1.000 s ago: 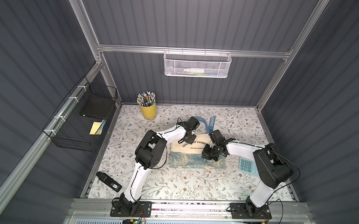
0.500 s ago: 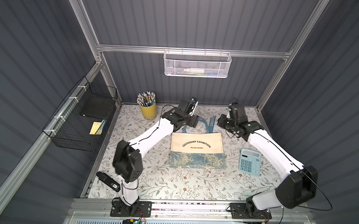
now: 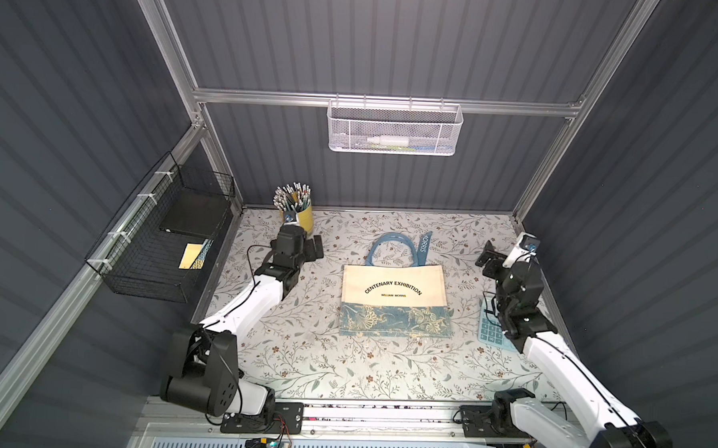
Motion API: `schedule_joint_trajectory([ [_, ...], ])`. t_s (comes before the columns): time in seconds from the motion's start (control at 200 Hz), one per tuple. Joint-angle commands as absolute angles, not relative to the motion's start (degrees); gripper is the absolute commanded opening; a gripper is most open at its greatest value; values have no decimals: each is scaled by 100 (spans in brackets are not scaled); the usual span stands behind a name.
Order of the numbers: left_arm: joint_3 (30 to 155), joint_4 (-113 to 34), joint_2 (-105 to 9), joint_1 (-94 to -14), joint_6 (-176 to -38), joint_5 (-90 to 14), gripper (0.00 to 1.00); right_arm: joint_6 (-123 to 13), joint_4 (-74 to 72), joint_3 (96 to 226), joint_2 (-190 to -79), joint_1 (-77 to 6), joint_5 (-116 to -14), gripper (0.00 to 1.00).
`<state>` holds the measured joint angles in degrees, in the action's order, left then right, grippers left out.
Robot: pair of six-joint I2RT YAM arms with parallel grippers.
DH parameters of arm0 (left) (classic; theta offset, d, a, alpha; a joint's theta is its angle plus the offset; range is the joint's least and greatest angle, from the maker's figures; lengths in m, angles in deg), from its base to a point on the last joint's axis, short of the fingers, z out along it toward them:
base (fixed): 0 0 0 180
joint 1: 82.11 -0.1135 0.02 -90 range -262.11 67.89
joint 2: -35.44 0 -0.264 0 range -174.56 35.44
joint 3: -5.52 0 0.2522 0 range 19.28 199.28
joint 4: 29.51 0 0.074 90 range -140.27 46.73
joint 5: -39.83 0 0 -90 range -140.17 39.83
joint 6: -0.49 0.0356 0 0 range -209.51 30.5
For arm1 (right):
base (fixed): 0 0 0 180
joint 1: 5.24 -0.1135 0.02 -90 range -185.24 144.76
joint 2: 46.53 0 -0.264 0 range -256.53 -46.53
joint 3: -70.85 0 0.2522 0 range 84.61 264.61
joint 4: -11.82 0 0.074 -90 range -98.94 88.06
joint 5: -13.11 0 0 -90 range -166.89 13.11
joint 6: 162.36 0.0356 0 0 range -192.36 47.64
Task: Put away the canvas bag
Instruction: Reset both arms
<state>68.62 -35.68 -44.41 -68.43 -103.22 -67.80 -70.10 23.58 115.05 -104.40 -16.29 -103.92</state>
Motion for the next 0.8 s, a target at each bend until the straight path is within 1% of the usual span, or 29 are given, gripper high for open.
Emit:
schedule_joint_trajectory([
  [0.0,6336,-2365,-4137,-6861,-9733,-7610,100,-7684,3552,11143,-10719,-1435,-11157,99],
  [0.065,6258,-2586,-4233,-6935,-9543,-7653,100,-7437,3569,10951,-10905,-1287,-11016,99],
  [0.165,6112,-2848,-4387,-7075,-9242,-7396,100,-7182,4356,10367,-11033,-1165,-10805,99],
  [0.23,5838,-2649,-4353,-7188,-9251,-7314,100,-7039,4805,10052,-11068,-1078,-10673,99],
  [0.31,5222,-1836,-4153,-7351,-9227,-6940,100,-6786,5419,9674,-11101,-887,-10293,99],
  [0.37,4633,-885,-3989,-7479,-9260,-6720,100,-6631,6001,9394,-11220,-729,-10002,99],
  [0.415,4184,-80,-3915,-7585,-9272,-6511,100,-6380,6171,9299,-11327,-590,-9800,99],
  [0.495,3626,1159,-4036,-7739,-9509,-6375,100,-6344,6560,9165,-11578,-498,-9490,99],
  [0.535,3513,1521,-4177,-7802,-9567,-6279,100,-6340,6770,9129,-11927,-489,-9449,99],
  [0.61,3505,1758,-4456,-7878,-9431,-6033,100,-6366,7304,9017,-12337,-481,-9346,99],
  [0.7,3314,2889,-4921,-7980,-9469,-5838,100,-6442,7873,8950,-12735,-473,-9233,99],
  [0.75,3427,2968,-5040,-8016,-9391,-5669,100,-6519,7754,9020,-12784,-471,-9042,99],
  [0.795,3674,2656,-5170,-8026,-9278,-5551,100,-6557,7757,9030,-12864,-471,-8846,99],
])
